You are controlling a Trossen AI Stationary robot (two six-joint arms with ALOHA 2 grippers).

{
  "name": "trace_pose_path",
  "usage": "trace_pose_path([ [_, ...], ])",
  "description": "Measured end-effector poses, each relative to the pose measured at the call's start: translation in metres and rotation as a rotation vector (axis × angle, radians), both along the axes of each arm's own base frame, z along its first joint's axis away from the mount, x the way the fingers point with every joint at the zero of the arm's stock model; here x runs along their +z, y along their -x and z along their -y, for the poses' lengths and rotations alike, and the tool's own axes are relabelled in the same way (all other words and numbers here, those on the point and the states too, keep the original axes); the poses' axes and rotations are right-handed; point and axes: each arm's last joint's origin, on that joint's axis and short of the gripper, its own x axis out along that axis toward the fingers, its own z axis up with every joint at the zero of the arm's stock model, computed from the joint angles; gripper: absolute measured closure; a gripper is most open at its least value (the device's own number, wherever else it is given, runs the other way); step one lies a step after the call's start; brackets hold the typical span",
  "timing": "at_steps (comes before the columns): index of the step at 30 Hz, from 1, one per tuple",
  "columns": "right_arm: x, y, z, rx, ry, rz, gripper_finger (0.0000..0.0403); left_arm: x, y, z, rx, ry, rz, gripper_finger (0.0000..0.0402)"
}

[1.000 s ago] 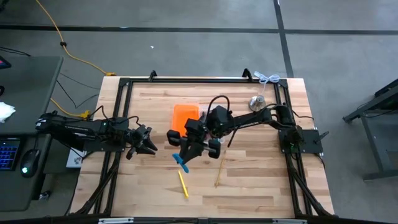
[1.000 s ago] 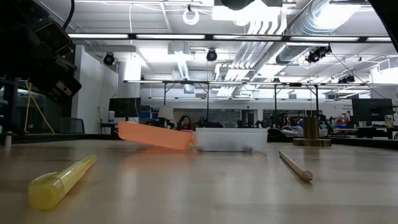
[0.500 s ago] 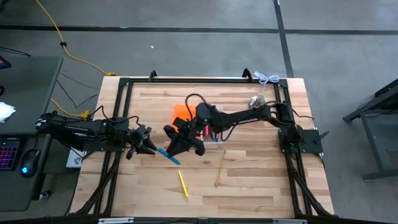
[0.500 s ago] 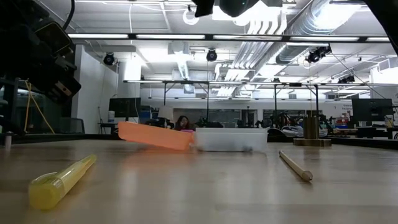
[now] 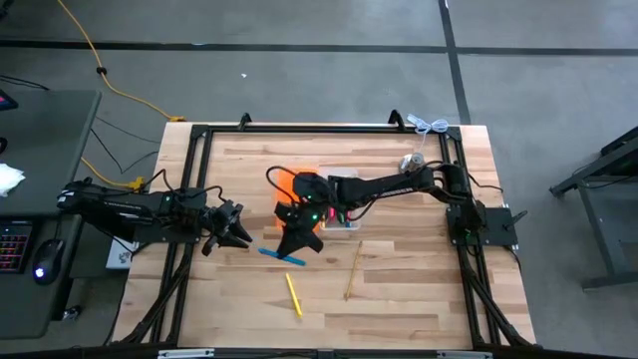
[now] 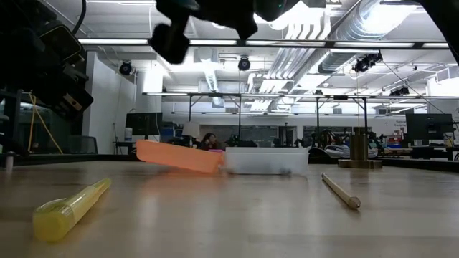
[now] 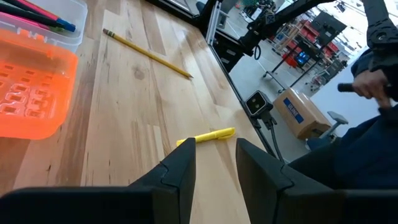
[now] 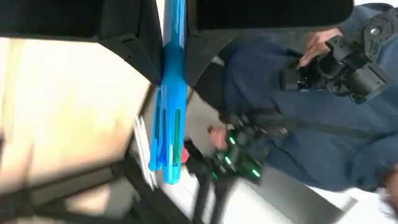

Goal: Pick & place school supplies into a supply box
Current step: Put the blue pen into the supply box

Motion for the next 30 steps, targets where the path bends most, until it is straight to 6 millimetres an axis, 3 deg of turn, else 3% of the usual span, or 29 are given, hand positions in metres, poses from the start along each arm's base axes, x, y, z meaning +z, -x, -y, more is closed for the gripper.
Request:
trace_pose_path([
  [11,-0.027,0.020,0.008,-0.007,0.078,-0.362,0.0387,0.000,0.000,0.000,0.000,0.001,-0.001,0.0257],
  [19,0.002,0.061,0.030,-0.190,0.357,-0.505,0.0390,0.000,0.000,0.000,0.000,0.001,-0.002,0.0257],
  [30,0.046,0.105,0.050,-0.665,0.654,-0.648,0.0388,0.000,0.000,0.000,0.004,0.000,-0.002,0.0257],
])
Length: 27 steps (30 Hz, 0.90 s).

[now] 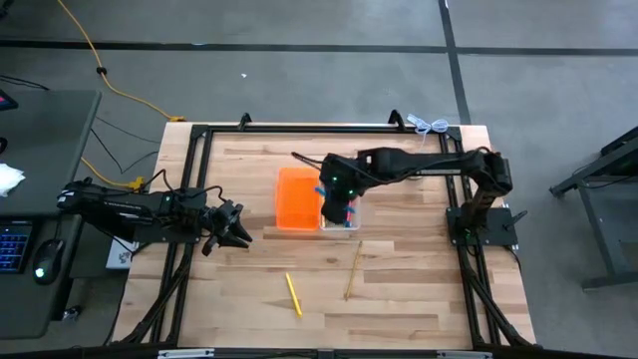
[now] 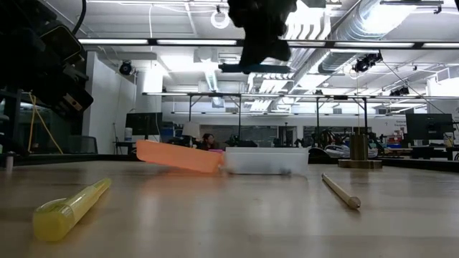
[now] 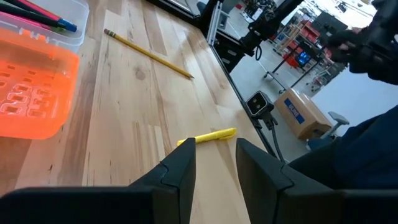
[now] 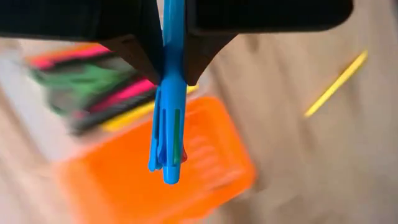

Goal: Pick & place school supplies into a supply box
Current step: Put the blue pen into the supply box

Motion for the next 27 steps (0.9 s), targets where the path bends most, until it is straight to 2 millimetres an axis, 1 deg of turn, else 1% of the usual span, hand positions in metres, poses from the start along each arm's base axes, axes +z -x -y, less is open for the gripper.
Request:
trace_pose_path([
  [4,0.003,0.007,0.004,-0.244,0.047,-0.021,0.0388,0.000,0.000,0.000,0.000,0.000,0.000,0.0257],
  [7,0.003,0.010,0.007,-0.435,0.038,-0.017,0.0390,0.000,0.000,0.000,0.001,0.000,0.000,0.0257],
  [13,0.001,0.016,0.012,-0.733,0.012,-0.012,0.0381,0.000,0.000,0.000,0.005,-0.001,0.000,0.0257],
  [19,0.001,0.016,0.015,-0.880,-0.044,0.029,0.0381,0.000,0.000,0.000,0.004,-0.001,0.001,0.0257],
  [27,0.000,0.016,0.015,-0.916,-0.072,0.033,0.0380,0.000,0.000,0.000,0.005,-0.002,0.001,0.0257],
])
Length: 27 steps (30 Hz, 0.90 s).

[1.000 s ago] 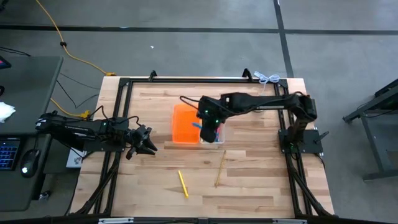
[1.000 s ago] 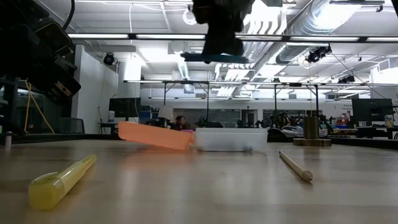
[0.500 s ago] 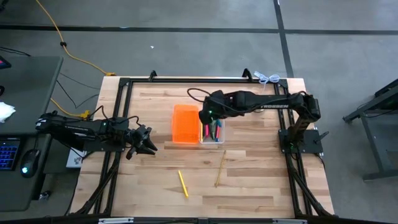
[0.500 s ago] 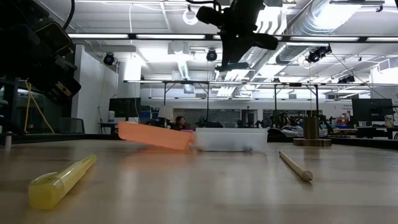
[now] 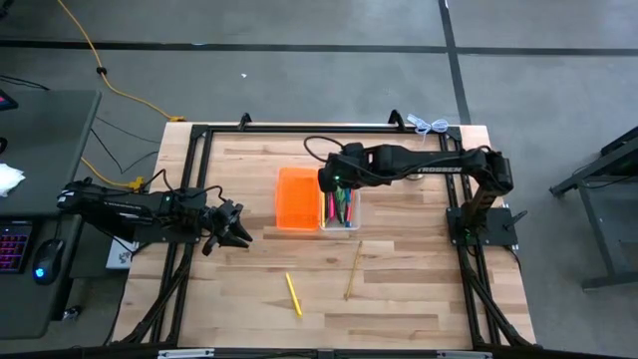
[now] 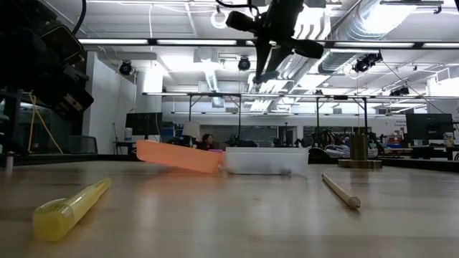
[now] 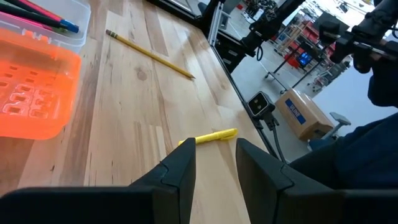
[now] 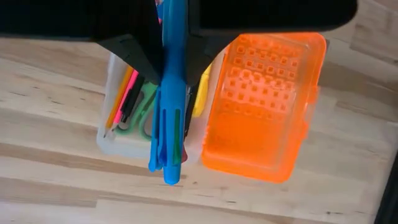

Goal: Pick & place school supplies into a supply box
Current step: Put the blue pen into the supply box

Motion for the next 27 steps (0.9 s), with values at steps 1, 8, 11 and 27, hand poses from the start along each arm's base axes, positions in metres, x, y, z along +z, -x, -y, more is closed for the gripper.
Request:
trace_pose_path([
  [1,0.000,0.000,0.000,0.000,0.000,-0.001,0.0380,0.000,0.000,0.000,0.000,0.000,0.000,0.0257],
  [8,-0.008,-0.005,0.000,-0.016,-0.011,-0.016,0.0379,0.000,0.000,0.000,0.001,0.000,0.000,0.0257],
  [11,-0.018,-0.010,0.000,-0.009,-0.028,-0.042,0.0378,0.000,0.000,0.000,0.001,0.000,0.004,0.0257],
  [27,-0.090,-0.040,0.011,-0.023,-0.078,-0.214,0.0373,0.001,0.000,0.000,-0.002,0.002,0.015,0.0257],
])
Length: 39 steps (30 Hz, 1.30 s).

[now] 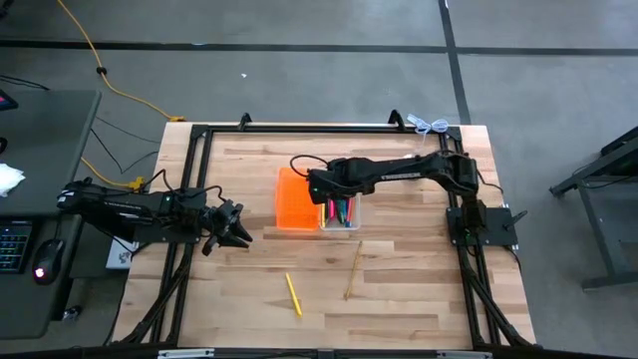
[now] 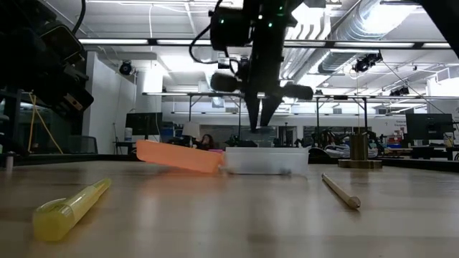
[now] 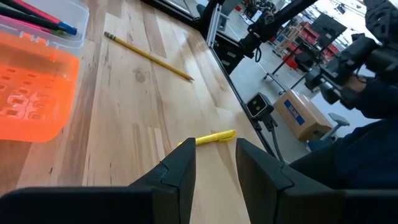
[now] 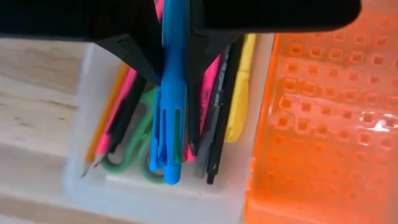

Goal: Pick & place school supplies into a supply box
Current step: Put the blue pen into the supply box, then put the yellow pencil into the supply box

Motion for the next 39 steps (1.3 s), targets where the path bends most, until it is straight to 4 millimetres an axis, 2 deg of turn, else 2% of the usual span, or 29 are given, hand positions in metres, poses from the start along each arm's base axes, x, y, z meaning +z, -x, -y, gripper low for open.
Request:
trace_pose_path([
  [12,-0.031,-0.008,0.014,-0.007,-0.052,-0.053,0.0365,0.000,0.000,0.000,-0.001,0.002,0.002,0.0257],
  [31,-0.032,-0.011,0.025,0.020,-0.049,-0.027,0.0337,0.001,0.000,0.000,-0.001,0.001,0.004,0.0257],
  [39,-0.032,-0.012,0.024,0.166,-0.070,-0.050,0.0336,0.001,0.000,0.000,-0.002,0.001,0.005,0.0257],
])
